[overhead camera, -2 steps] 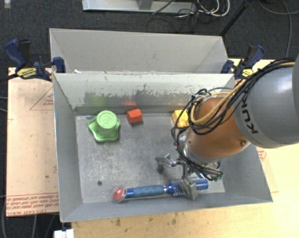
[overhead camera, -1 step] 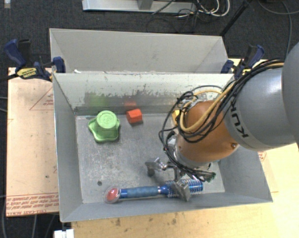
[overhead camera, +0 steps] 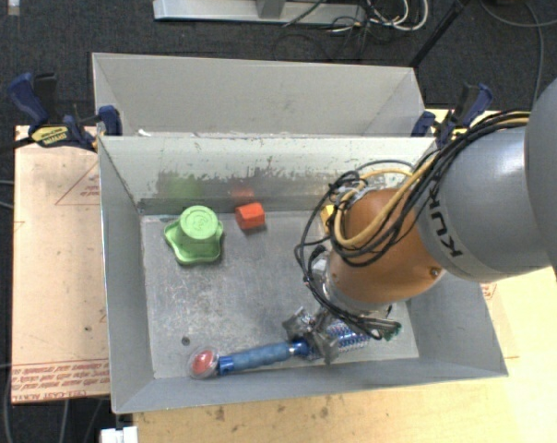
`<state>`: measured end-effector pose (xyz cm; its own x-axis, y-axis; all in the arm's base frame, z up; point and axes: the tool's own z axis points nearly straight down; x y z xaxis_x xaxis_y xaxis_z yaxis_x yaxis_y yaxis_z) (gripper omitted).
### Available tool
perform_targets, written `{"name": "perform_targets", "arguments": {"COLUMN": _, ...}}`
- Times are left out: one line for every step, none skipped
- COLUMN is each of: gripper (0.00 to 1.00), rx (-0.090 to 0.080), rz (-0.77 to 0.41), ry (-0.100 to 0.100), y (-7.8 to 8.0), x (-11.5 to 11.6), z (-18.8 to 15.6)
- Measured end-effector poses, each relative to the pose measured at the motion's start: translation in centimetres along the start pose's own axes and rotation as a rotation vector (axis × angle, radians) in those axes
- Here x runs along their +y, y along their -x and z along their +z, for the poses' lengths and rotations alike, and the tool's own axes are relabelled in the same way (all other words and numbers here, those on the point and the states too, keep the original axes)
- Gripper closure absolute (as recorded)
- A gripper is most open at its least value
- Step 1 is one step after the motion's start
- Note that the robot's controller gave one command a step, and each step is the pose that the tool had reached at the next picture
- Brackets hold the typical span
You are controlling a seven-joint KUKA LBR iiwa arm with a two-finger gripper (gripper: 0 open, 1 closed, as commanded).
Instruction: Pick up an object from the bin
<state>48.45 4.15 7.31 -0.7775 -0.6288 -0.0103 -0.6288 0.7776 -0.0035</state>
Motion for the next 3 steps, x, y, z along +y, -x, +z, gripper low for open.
{"name": "perform_targets", "arguments": {"gripper": 1.00, "rx": 0.001, "rz": -0.003, "ry": -0.002, "y": 2.5, "x": -1.8, "z": -12.0}}
{"name": "perform_targets", "arguments": {"gripper": 1.00, "rx": 0.011, "rz": -0.061, "ry": 0.007, "y": -0.2, "x": 0.4, "z": -10.2}}
{"name": "perform_targets", "arguments": {"gripper": 0.00, "rx": 0.009, "rz": -0.060, "ry": 0.006, "y": -0.1, "x": 0.3, "z": -10.3}}
